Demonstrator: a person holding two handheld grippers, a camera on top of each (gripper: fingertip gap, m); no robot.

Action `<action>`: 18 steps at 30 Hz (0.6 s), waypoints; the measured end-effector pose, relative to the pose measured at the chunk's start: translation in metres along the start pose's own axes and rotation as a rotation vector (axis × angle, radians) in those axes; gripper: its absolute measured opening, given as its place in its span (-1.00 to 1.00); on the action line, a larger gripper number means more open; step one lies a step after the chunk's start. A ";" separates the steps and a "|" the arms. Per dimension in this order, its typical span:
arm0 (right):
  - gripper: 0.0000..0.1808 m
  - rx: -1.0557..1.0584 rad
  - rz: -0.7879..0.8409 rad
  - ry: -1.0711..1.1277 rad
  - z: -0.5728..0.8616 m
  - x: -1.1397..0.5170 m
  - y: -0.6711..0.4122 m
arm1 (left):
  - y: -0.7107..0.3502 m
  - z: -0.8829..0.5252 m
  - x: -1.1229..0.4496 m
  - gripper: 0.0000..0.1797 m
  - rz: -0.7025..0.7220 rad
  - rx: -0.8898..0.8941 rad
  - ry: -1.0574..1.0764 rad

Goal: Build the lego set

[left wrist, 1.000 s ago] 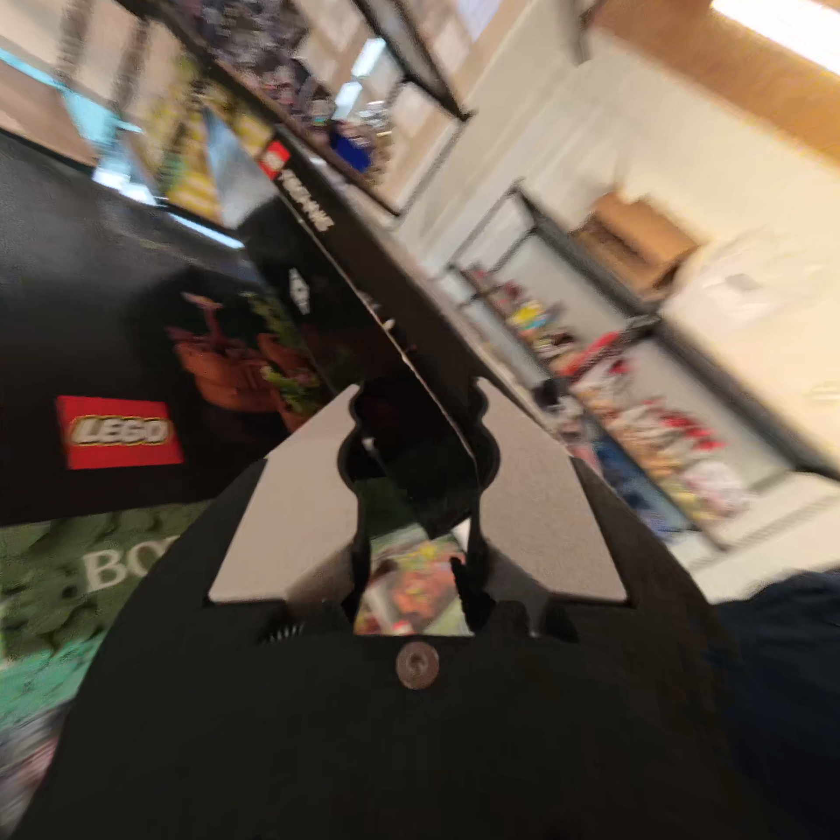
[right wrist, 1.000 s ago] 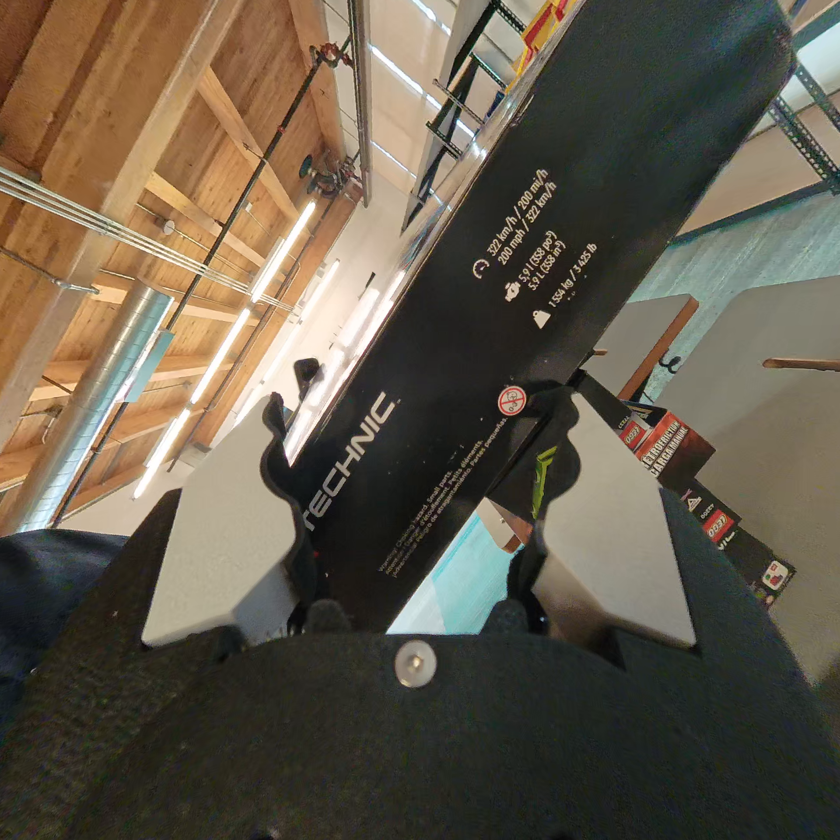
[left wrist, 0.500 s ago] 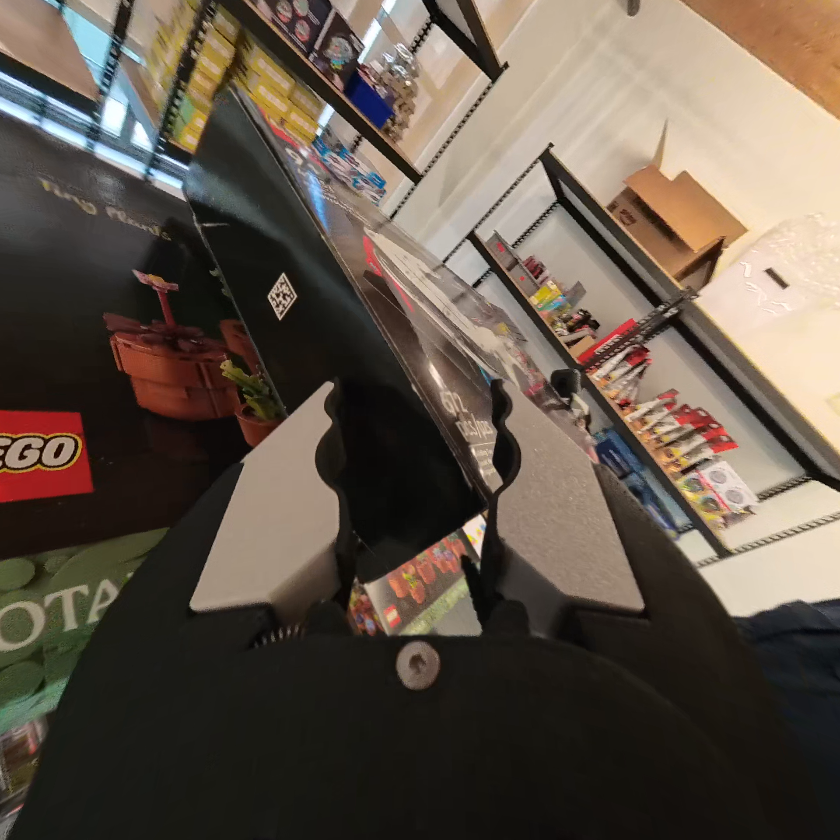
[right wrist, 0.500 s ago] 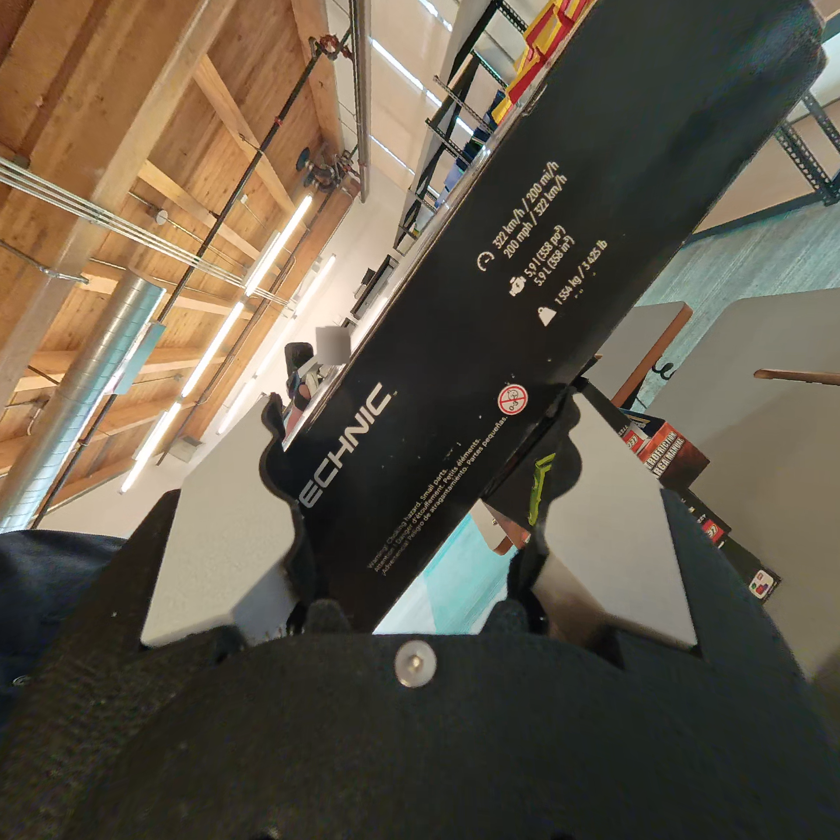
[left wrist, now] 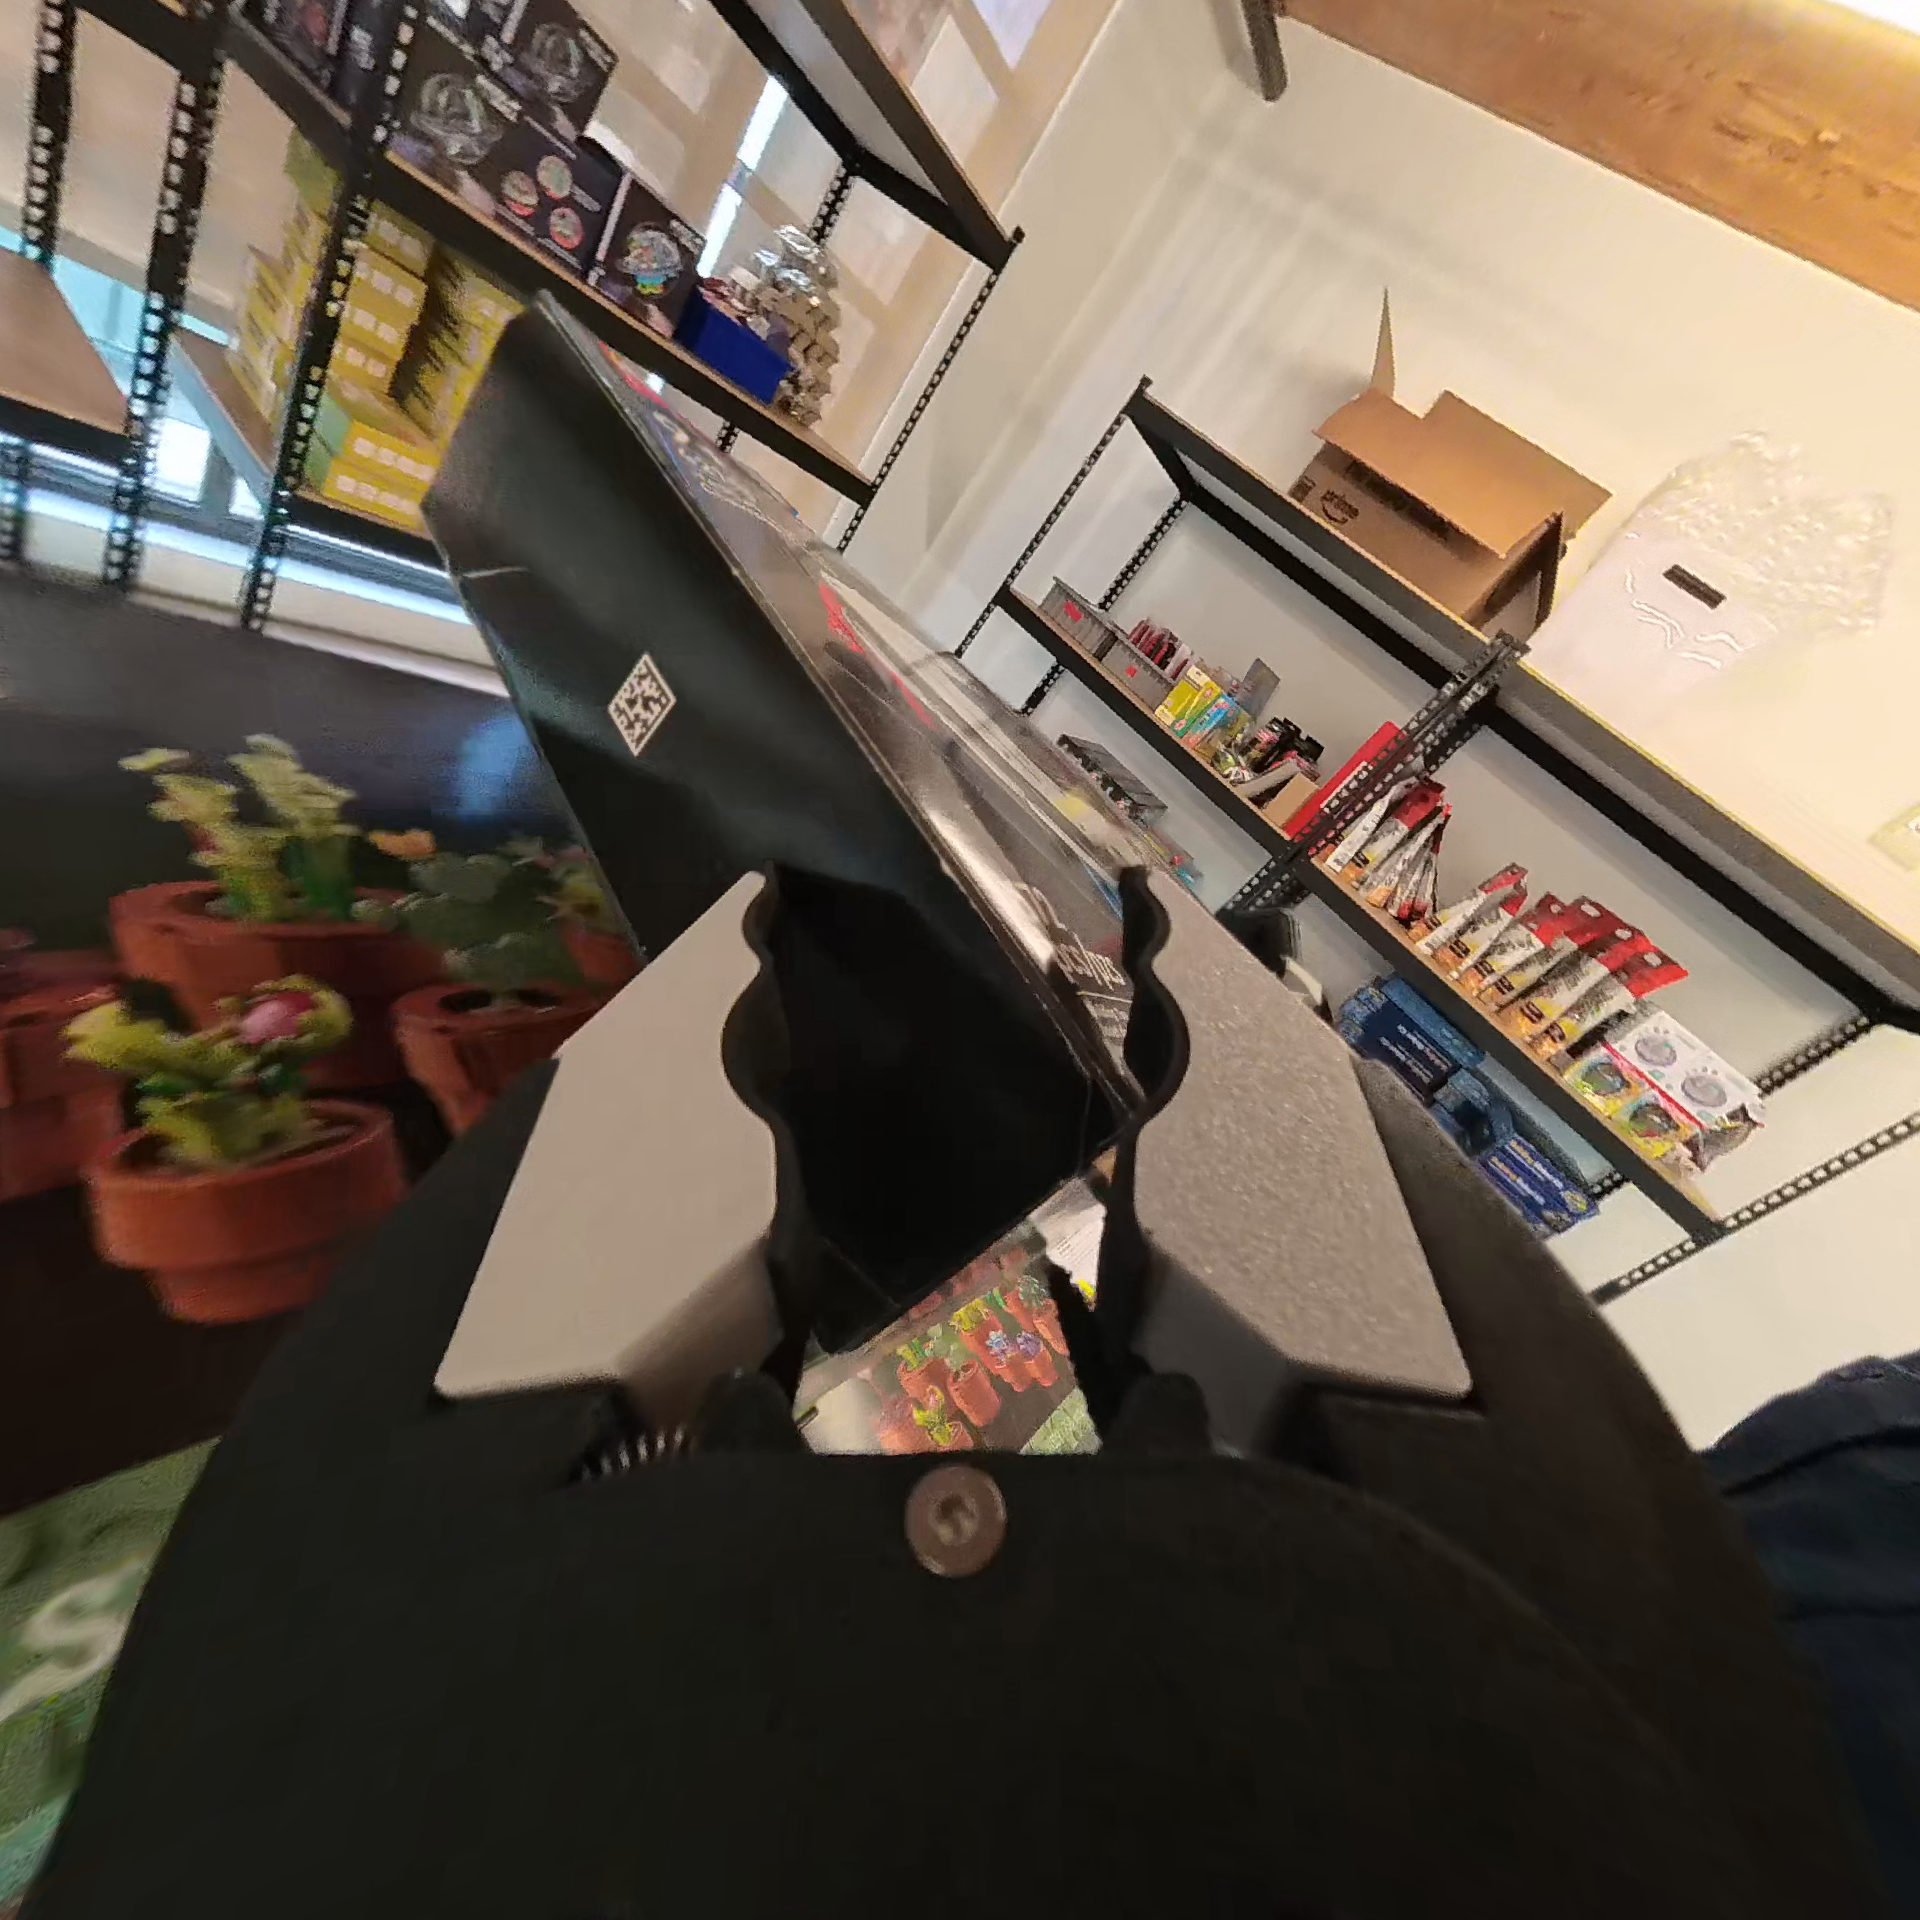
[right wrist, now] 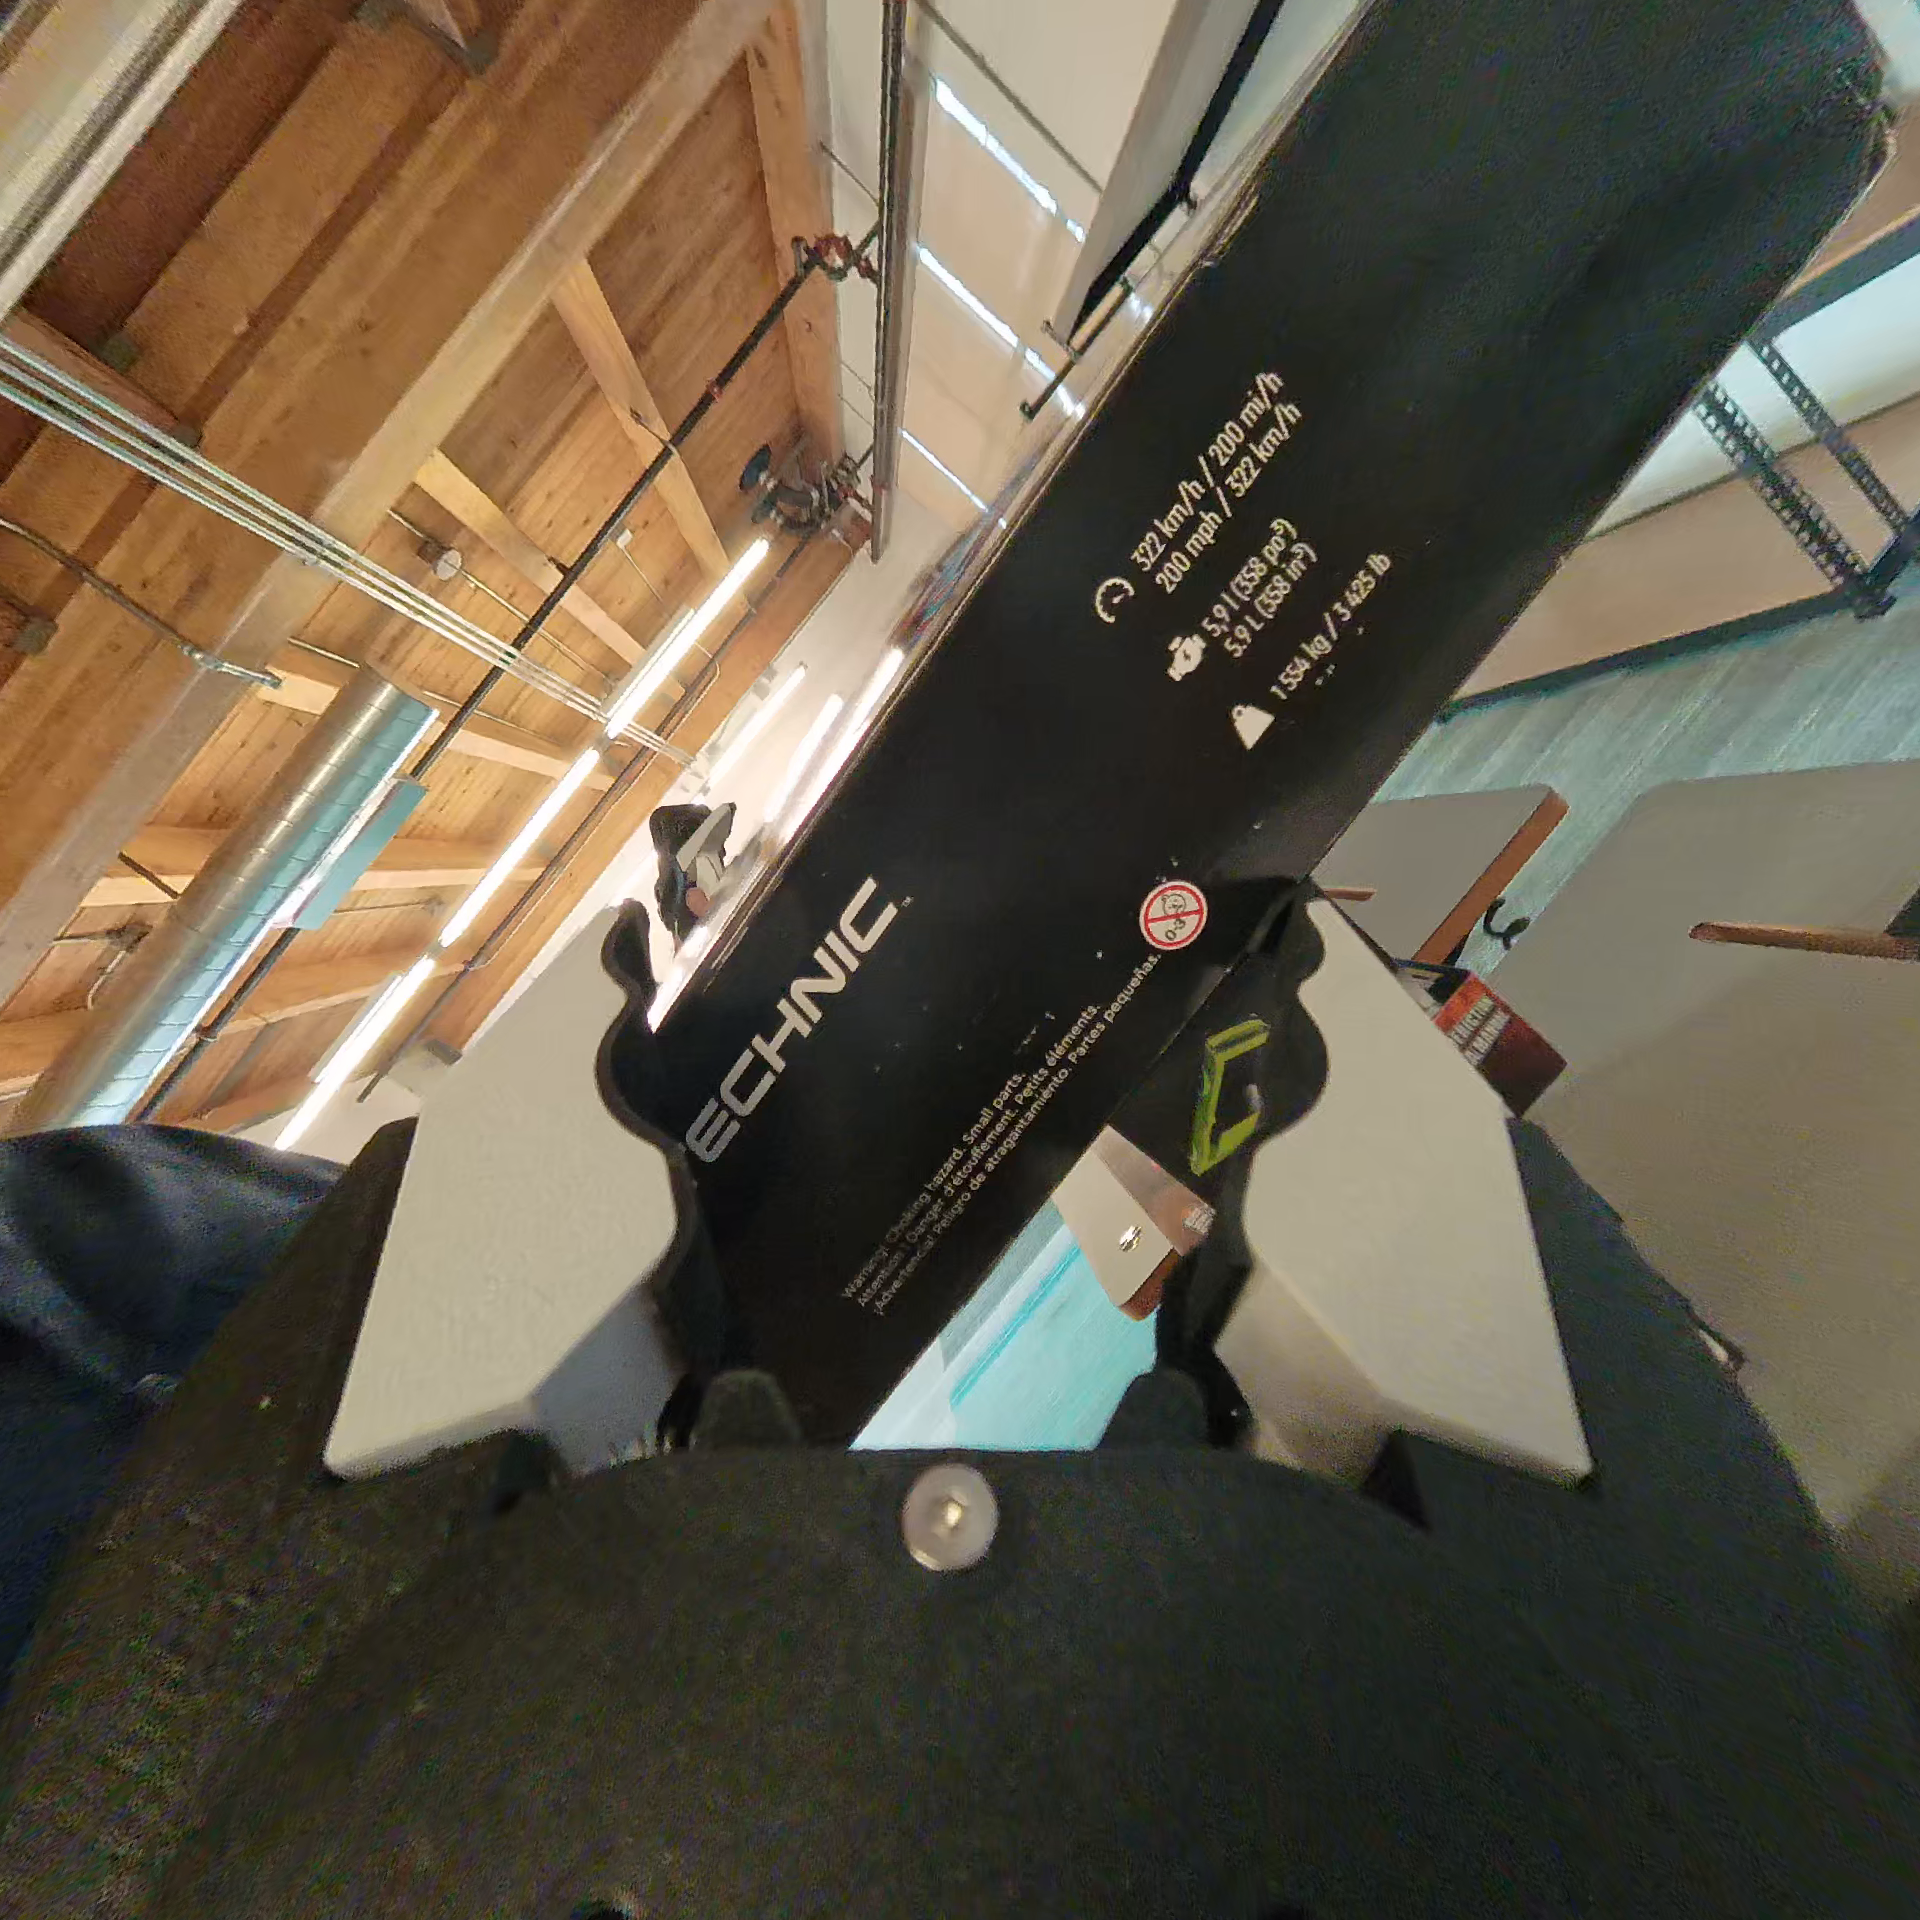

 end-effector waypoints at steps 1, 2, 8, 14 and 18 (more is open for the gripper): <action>0.29 0.011 0.015 -0.001 -0.002 0.009 0.000 | 0.002 0.004 -0.006 -0.30 -0.005 -0.008 0.013; 0.29 0.023 0.028 -0.001 -0.003 0.018 0.000 | 0.003 0.009 -0.012 -0.30 -0.006 -0.014 0.029; 0.29 0.057 0.099 0.013 -0.007 0.085 -0.001 | 0.022 0.041 -0.059 -0.31 -0.056 -0.038 0.116; 0.28 0.056 0.166 0.018 -0.005 0.165 0.009 | 0.051 0.083 -0.108 -0.31 -0.145 -0.084 0.221; 0.28 0.049 0.195 0.046 -0.001 0.219 0.021 | 0.081 0.104 -0.140 -0.31 -0.230 -0.098 0.247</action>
Point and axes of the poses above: each gripper's, where its closed fingertips meet, x back along the fingers, y out of its underside, z = x × y across the jaws, the point moved 9 cm from there along x, back along the fingers, and after that the axes turned 1 degree about y, right-handed, at the moved point
